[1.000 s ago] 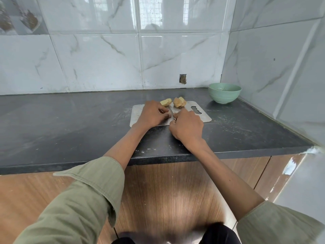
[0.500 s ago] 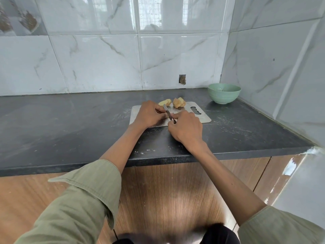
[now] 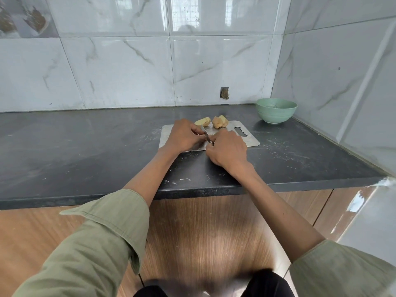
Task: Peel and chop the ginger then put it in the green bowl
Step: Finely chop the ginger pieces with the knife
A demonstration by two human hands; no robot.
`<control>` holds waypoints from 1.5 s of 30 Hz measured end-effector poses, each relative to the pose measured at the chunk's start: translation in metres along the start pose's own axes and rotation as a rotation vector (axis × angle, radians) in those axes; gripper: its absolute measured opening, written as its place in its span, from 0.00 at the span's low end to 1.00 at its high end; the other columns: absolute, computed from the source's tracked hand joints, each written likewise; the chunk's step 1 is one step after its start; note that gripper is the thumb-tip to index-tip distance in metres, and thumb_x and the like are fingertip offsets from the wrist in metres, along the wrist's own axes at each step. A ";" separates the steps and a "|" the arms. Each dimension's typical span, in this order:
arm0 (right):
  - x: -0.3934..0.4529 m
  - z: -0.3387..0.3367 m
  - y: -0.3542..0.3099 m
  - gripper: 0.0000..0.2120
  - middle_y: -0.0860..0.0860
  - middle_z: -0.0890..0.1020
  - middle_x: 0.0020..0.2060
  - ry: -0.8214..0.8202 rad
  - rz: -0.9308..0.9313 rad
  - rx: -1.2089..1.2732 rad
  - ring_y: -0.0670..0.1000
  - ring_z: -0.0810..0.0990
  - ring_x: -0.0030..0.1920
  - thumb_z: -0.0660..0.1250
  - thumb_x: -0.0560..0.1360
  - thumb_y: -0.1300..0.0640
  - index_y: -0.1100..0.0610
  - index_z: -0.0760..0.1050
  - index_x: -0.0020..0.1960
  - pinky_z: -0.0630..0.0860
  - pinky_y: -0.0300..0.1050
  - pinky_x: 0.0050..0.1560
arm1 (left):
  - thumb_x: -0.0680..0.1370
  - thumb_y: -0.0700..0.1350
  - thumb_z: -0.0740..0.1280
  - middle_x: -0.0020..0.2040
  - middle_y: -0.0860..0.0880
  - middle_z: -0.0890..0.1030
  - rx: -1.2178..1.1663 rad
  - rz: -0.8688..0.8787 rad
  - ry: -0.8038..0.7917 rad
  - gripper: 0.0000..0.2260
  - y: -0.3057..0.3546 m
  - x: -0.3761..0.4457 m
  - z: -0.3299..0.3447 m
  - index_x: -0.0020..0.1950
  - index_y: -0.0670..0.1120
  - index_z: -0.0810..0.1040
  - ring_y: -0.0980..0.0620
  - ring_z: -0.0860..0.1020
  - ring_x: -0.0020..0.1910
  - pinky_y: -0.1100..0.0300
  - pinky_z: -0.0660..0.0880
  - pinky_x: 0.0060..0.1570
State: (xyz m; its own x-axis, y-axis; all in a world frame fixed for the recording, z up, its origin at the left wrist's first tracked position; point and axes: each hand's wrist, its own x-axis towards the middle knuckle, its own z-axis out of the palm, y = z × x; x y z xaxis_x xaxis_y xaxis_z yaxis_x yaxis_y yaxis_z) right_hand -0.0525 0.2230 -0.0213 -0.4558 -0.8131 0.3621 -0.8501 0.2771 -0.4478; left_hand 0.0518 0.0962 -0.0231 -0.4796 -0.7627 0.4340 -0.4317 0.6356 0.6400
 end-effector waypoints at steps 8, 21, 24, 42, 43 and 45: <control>-0.009 0.001 0.001 0.11 0.56 0.82 0.50 0.063 0.032 0.025 0.62 0.79 0.53 0.65 0.75 0.51 0.51 0.84 0.53 0.66 0.46 0.45 | 0.72 0.42 0.79 0.42 0.49 0.88 0.032 0.007 0.014 0.04 -0.001 -0.001 0.001 0.47 0.47 0.89 0.51 0.85 0.43 0.46 0.81 0.50; -0.011 0.000 0.004 0.17 0.57 0.84 0.51 0.137 -0.036 0.119 0.62 0.80 0.53 0.64 0.76 0.51 0.46 0.84 0.62 0.69 0.49 0.45 | 0.72 0.41 0.79 0.46 0.49 0.88 -0.016 -0.020 -0.014 0.08 -0.009 0.003 -0.005 0.51 0.44 0.89 0.64 0.81 0.40 0.76 0.75 0.41; -0.011 0.000 0.004 0.18 0.56 0.84 0.50 0.116 -0.046 0.125 0.61 0.80 0.53 0.64 0.75 0.51 0.44 0.84 0.62 0.70 0.48 0.45 | 0.71 0.40 0.80 0.42 0.49 0.88 -0.028 -0.009 -0.008 0.06 -0.009 0.004 -0.005 0.47 0.45 0.89 0.57 0.85 0.41 0.64 0.81 0.47; 0.011 0.005 0.005 0.08 0.55 0.78 0.44 -0.040 -0.045 0.038 0.62 0.79 0.53 0.65 0.73 0.52 0.52 0.81 0.46 0.66 0.47 0.43 | 0.70 0.37 0.79 0.30 0.64 0.82 0.032 0.053 0.000 0.20 -0.009 0.005 -0.002 0.32 0.63 0.83 0.53 0.85 0.39 0.51 0.82 0.46; 0.012 0.005 0.005 0.08 0.55 0.79 0.45 -0.044 -0.048 0.044 0.62 0.78 0.53 0.65 0.73 0.52 0.52 0.82 0.47 0.66 0.47 0.44 | 0.70 0.37 0.79 0.30 0.64 0.82 0.029 0.047 0.004 0.18 -0.010 0.005 -0.002 0.34 0.62 0.84 0.55 0.85 0.38 0.52 0.83 0.45; 0.009 0.005 0.007 0.09 0.54 0.78 0.42 -0.031 -0.054 0.042 0.62 0.79 0.51 0.65 0.73 0.51 0.52 0.82 0.47 0.67 0.47 0.43 | 0.70 0.37 0.79 0.29 0.64 0.81 0.030 0.038 0.004 0.13 -0.009 0.005 -0.002 0.37 0.57 0.87 0.59 0.83 0.36 0.56 0.82 0.44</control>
State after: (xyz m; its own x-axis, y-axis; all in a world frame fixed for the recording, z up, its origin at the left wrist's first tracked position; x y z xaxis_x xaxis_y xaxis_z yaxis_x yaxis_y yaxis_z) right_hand -0.0610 0.2147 -0.0248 -0.4001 -0.8422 0.3615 -0.8614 0.2109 -0.4621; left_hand 0.0547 0.0861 -0.0256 -0.4928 -0.7383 0.4605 -0.4359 0.6674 0.6037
